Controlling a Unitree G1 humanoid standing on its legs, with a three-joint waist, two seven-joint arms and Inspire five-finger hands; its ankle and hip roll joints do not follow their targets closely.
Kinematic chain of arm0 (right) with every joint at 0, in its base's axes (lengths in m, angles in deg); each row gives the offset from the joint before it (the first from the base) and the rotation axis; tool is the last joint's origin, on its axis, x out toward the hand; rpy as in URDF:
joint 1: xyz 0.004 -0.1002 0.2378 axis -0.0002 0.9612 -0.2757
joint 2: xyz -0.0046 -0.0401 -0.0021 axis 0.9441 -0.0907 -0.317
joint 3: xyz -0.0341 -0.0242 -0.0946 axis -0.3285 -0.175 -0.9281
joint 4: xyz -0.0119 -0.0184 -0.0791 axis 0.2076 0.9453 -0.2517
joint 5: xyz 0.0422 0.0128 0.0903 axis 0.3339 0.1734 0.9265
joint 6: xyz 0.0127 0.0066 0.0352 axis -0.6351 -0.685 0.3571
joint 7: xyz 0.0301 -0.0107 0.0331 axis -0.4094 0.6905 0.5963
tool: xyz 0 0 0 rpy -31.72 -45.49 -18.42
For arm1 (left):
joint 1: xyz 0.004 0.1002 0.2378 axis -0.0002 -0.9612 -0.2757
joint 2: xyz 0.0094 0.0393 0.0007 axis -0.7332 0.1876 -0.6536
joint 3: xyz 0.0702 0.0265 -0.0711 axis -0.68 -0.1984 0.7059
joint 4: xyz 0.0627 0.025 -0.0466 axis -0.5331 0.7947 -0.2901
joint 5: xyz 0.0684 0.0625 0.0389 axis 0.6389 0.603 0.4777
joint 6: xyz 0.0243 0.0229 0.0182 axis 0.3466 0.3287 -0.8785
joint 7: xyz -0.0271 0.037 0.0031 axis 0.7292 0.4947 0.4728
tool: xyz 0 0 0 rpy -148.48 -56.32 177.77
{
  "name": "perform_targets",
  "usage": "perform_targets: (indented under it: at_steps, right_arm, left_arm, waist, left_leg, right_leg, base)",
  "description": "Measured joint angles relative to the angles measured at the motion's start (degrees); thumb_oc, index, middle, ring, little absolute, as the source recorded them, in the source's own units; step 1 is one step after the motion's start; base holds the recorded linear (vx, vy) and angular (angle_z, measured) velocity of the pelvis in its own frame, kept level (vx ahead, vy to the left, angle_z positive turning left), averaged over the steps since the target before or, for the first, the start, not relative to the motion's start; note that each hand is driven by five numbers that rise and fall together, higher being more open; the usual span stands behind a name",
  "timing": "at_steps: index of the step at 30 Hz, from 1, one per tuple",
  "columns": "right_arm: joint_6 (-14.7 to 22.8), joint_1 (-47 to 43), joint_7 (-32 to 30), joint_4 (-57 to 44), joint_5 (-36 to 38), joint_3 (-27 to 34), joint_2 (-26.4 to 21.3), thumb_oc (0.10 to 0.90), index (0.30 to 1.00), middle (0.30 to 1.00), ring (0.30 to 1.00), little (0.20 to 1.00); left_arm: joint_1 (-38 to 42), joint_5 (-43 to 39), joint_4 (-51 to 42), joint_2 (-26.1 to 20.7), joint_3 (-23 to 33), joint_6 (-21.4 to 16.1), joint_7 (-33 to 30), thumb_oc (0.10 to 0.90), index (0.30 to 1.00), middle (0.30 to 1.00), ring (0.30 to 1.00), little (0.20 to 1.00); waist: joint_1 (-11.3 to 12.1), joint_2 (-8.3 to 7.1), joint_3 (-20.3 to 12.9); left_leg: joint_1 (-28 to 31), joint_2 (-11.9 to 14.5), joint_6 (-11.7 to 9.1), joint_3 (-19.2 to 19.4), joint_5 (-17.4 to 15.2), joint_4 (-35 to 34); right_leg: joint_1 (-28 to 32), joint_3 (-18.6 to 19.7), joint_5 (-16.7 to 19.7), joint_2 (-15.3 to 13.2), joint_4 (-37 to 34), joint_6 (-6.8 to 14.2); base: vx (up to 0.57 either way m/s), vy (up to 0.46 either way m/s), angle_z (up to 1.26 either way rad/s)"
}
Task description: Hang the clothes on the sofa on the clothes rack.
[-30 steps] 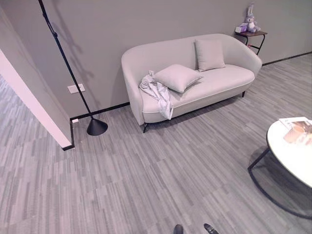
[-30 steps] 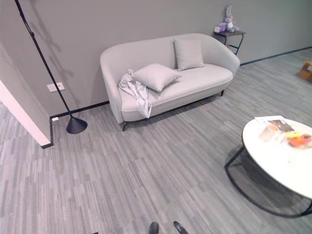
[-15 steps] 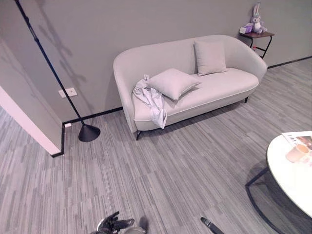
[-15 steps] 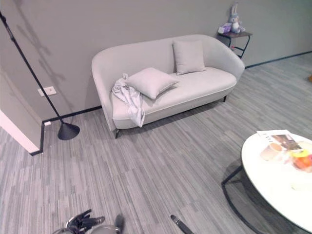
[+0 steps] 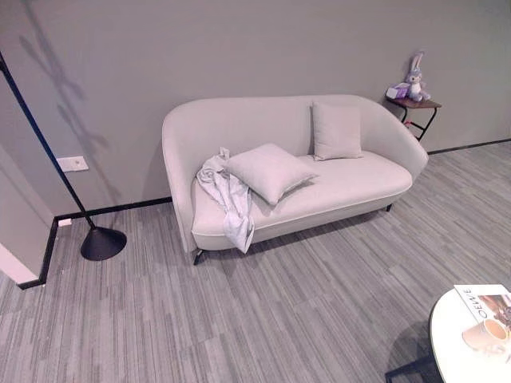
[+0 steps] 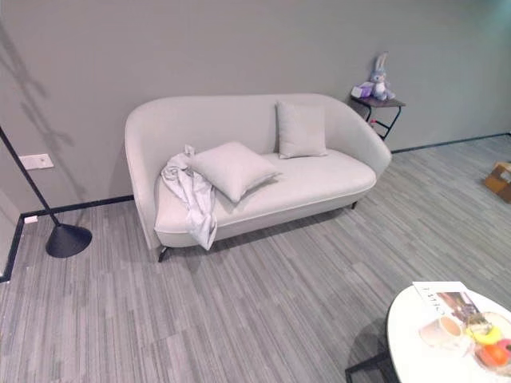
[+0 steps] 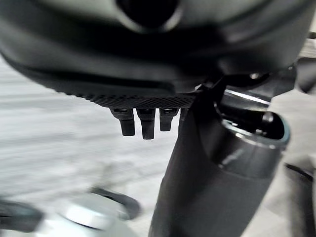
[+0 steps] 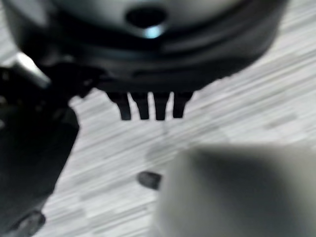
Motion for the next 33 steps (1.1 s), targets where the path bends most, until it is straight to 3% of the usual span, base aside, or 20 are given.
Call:
perform_targets:
  at_steps: [1, 2, 4, 6, 7, 8, 10, 11, 12, 14, 15, 17, 18, 21, 24, 27, 28, 31, 32, 33]
  right_arm:
    - [0.0, -0.1, 0.3, -0.2, 0.0, 0.5, -0.4, 0.800, 0.900, 0.900, 0.900, 0.900]
    - [0.0, -0.4, 0.1, -0.6, 0.0, 0.4, -1.0, 0.800, 0.900, 0.900, 0.900, 0.900]
    - [-0.1, 1.2, 0.4, -1.1, 0.0, 1.2, -2.2, 0.800, 0.900, 0.900, 0.900, 0.900]
    - [0.2, 1.4, 0.2, -2.5, 0.1, 1.0, -3.6, 0.800, 0.900, 0.900, 0.900, 0.900]
    - [0.4, 1.4, 0.0, -3.3, 0.9, 2.2, -4.8, 0.800, 0.900, 0.900, 0.900, 0.900]
    - [0.6, 1.2, 0.1, -3.8, 0.9, 2.1, -5.2, 0.800, 0.900, 0.900, 0.900, 0.900]
    - [0.4, 0.0, 0.0, -3.8, 0.9, 1.9, -5.0, 0.800, 0.900, 0.900, 0.900, 0.900]
    - [-0.1, -0.5, 0.0, -3.5, 1.0, 0.8, -4.2, 0.800, 0.900, 0.900, 0.900, 0.900]
    - [-0.5, -0.6, 0.0, -3.3, 1.4, 0.9, -3.7, 0.800, 0.900, 0.900, 0.900, 0.900]
    - [-1.1, -0.8, 0.1, -3.3, 1.5, 1.1, -3.8, 0.800, 0.900, 0.900, 0.900, 0.900]
    - [-1.2, -0.6, 0.0, -3.3, 1.6, 1.1, -4.1, 0.800, 0.900, 0.900, 0.900, 0.900]
    - [-1.2, -0.4, 0.0, -2.8, 1.6, 1.9, -4.5, 0.800, 0.900, 0.900, 0.900, 0.900]
    - [-1.2, -0.4, 0.0, -2.8, 1.6, 2.0, -5.1, 0.800, 0.900, 0.900, 0.900, 0.900]
    - [-0.1, -2.7, 0.0, -4.0, 1.5, 2.1, -3.8, 0.800, 0.900, 0.900, 0.900, 0.900]
    - [0.0, -1.0, -0.2, -6.4, 1.6, 0.7, -3.2, 0.800, 0.900, 0.900, 0.900, 0.900]
    - [-0.2, -0.1, -1.8, -9.0, 1.6, -1.0, -3.3, 0.800, 0.900, 0.900, 0.900, 0.900]
    - [0.1, -0.3, -2.6, -10.8, 1.5, -2.3, -3.0, 0.800, 0.900, 0.900, 0.900, 0.900]
    - [0.3, -3.6, -3.9, -14.7, 0.2, -4.6, -3.2, 0.800, 0.900, 0.900, 0.900, 0.900]
    - [0.0, -3.7, -5.2, -17.5, -1.6, -4.6, -4.3, 0.800, 0.900, 0.900, 0.900, 0.900]
    - [-0.3, -4.2, -6.3, -18.4, -2.4, -4.0, -6.8, 0.800, 0.900, 0.900, 0.900, 0.900]
  left_arm:
    - [0.8, 0.2, 0.3, 0.3, -1.1, 0.0, 0.1, 0.800, 0.900, 0.900, 0.900, 0.900]
    - [1.1, 0.7, 1.1, 0.2, -2.5, 0.0, 0.2, 0.800, 0.900, 0.900, 0.900, 0.900]
    - [3.4, 1.8, 1.2, 0.8, -4.9, 0.0, 0.2, 0.800, 0.900, 0.900, 0.900, 0.900]
    - [3.6, 2.4, 1.6, 1.4, -4.7, 0.2, 0.4, 0.800, 0.900, 0.900, 0.900, 0.900]
    - [3.3, 2.4, 1.4, 2.2, -4.7, 0.0, 0.5, 0.800, 0.900, 0.900, 0.900, 0.900]
    - [3.6, 2.4, 1.5, 2.5, -4.7, 0.0, 0.3, 0.800, 0.900, 0.900, 0.900, 0.900]
    - [3.8, 3.5, 2.1, 2.9, -4.7, -0.1, 0.1, 0.800, 0.900, 0.900, 0.900, 0.900]
    - [3.3, 4.2, 2.6, 2.5, -4.0, 0.0, 0.0, 0.800, 0.900, 0.900, 0.900, 0.900]
    - [3.3, 4.5, 2.8, 2.1, -4.1, 0.0, 0.0, 0.800, 0.900, 0.900, 0.900, 0.900]
    - [2.7, 4.5, 2.8, 2.0, -4.1, 0.0, -0.4, 0.800, 0.900, 0.900, 0.900, 0.900]
    - [2.4, 4.6, 2.9, 2.3, -4.1, 0.0, -0.4, 0.800, 0.900, 0.900, 0.900, 0.900]
    - [2.5, 4.8, 2.5, 2.2, -4.2, -0.1, 0.3, 0.800, 0.900, 0.900, 0.900, 0.900]
    - [1.6, 4.8, 2.1, 2.5, -3.9, -0.6, -0.2, 0.800, 0.900, 0.900, 0.900, 0.900]
    - [0.8, 4.3, 2.6, 2.4, -0.2, -1.6, -0.2, 0.800, 0.900, 0.900, 0.900, 0.900]
    - [1.0, 1.2, 2.2, 1.9, 2.2, -1.7, -0.2, 0.800, 0.900, 0.900, 0.900, 0.900]
    - [1.7, -0.6, 0.2, 1.8, 2.2, -2.3, -0.5, 0.800, 0.900, 0.900, 0.900, 0.900]
    - [2.8, -0.7, -1.3, 0.9, 2.2, -2.6, -1.3, 0.800, 0.900, 0.900, 0.900, 0.900]
    - [3.6, 0.8, -2.6, -0.7, -0.1, -2.3, -1.8, 0.800, 0.900, 0.900, 0.900, 0.900]
    - [4.0, 2.4, -4.1, -2.0, -1.0, -2.0, -2.3, 0.800, 0.900, 0.900, 0.900, 0.900]
    - [4.6, 2.3, -4.0, -1.1, -1.2, -1.6, -2.3, 0.800, 0.900, 0.900, 0.900, 0.900]
  waist:
    - [-1.1, 0.28, 0.2]
    - [-2.5, 0.58, 0.4]
    - [-5.1, 1.82, 0.8]
    - [-6.7, 4.05, 1.2]
    - [-7.9, 6.79, 1.6]
    - [-8.6, 7.20, 1.9]
    - [-9.9, 6.93, 2.7]
    - [-9.7, 5.38, 3.4]
    - [-9.8, 4.41, 3.3]
    - [-9.6, 4.17, 3.0]
    - [-9.9, 5.76, 2.9]
    - [-10.7, 5.31, 3.6]
    - [-9.9, 5.61, 3.3]
    - [-8.7, 4.43, 2.7]
    - [-7.4, 2.39, 2.7]
    - [-6.8, 1.32, 3.0]
    - [-6.8, 0.47, 3.6]
    - [-9.6, -0.23, 5.0]
    - [-10.8, 0.06, 5.8]
    - [-10.5, 1.16, 6.4]
  left_leg:
    - [1.2, -0.2, 1.4, -0.9, -1.0, -0.2]
    - [2.8, 0.0, 1.2, -2.9, -0.6, -0.4]
    - [6.1, 0.3, 2.2, -8.2, -4.3, 1.3]
    - [7.1, 2.2, 2.4, -10.2, -4.7, 1.3]
    - [8.2, 4.9, 0.5, -12.4, -5.2, 1.1]
    - [8.7, 5.8, -0.3, -13.7, -5.7, 1.1]
    - [10.3, 6.8, -2.6, -16.1, -7.6, 1.5]
    - [12.1, 6.9, -3.5, -18.3, -9.3, 0.9]
    - [12.8, 7.0, -3.4, -19.6, -10.6, 0.7]
    - [15.1, 9.5, -3.8, -22.2, -13.0, -0.6]
    - [15.9, 11.9, -6.2, -22.9, -12.9, -0.6]
    - [16.5, 12.5, -10.8, -22.1, -10.3, 2.1]
    - [16.7, 14.2, -13.2, -20.3, -8.7, 4.1]
    - [13.0, 15.3, -17.2, -22.0, -5.6, 11.8]
    - [8.2, 15.7, -18.6, -23.5, -4.5, 24.6]
    - [0.3, 15.9, -17.8, -20.0, -4.3, 39.5]
    - [-5.0, 16.2, -15.6, -14.0, -5.6, 46.1]
    - [-9.5, 19.7, -13.9, -4.5, -5.4, 43.1]
    - [-11.0, 23.6, -13.5, 4.5, -5.3, 37.0]
    - [-11.7, 21.3, -13.4, 5.7, -4.3, 24.8]
  right_leg:
    - [-3.3, -0.5, 3.4, -0.7, 7.7, 1.9]
    - [-6.4, -2.3, 6.5, -1.9, 15.4, 1.3]
    - [-15.6, -3.3, 3.8, -5.8, 25.5, -2.6]
    - [-18.9, -3.4, 2.6, -6.0, 23.3, -4.4]
    - [-22.5, -2.5, 2.3, -4.8, 11.0, -4.2]
    - [-22.9, -1.8, 2.4, -4.3, 3.1, -4.0]
    - [-22.7, 2.8, 4.3, -2.2, -14.4, -2.9]
    - [-22.4, 7.2, 9.0, -1.9, -27.1, -2.1]
    - [-22.0, 10.0, 11.0, -2.0, -32.0, -1.4]
    - [-21.3, 10.6, 17.0, -0.7, -32.9, -1.5]
    - [-20.0, 9.4, 17.7, 0.9, -32.6, -1.7]
    - [-16.0, 8.3, 20.5, 1.3, -33.2, -4.8]
    - [-13.6, 6.4, 20.0, 2.7, -32.9, -7.9]
    - [-11.4, 3.8, 17.0, 4.4, -33.4, -10.7]
    - [-5.3, 0.8, 15.6, 6.6, -38.5, -13.9]
    - [-3.1, 0.1, 15.0, 7.9, -40.2, -16.3]
    - [-2.7, -0.3, 15.9, 7.6, -40.1, -16.3]
    - [0.0, -0.7, 14.9, 7.4, -40.1, -17.7]
    - [1.1, -1.2, 13.3, 6.7, -40.3, -17.8]
    - [2.4, -2.0, 11.6, 5.4, -40.5, -16.3]
  base:
    - [0.21, 0.086, 0.34]
    - [0.35, 0.069, 0.62]
    - [0.46, -0.010, 0.93]
    - [0.33, -0.189, 0.77]
    - [0.43, -0.275, 0.62]
    - [0.32, -0.199, 0.85]
    - [0.33, -0.191, 0.73]
    - [0.50, -0.274, 0.78]
    - [0.49, -0.256, 0.84]
    - [0.28, -0.160, 0.81]
    - [0.22, -0.167, 1.09]
    - [0.25, -0.224, 1.23]
    - [0.34, -0.372, 0.85]
    - [0.32, -0.365, 0.43]
    - [0.32, -0.387, 0.58]
    - [0.10, -0.193, 0.27]
    - [0.09, -0.134, -0.10]
    - [0.22, -0.091, -0.04]
    - [0.25, 0.111, 0.48]
    - [0.42, 0.220, 0.67]
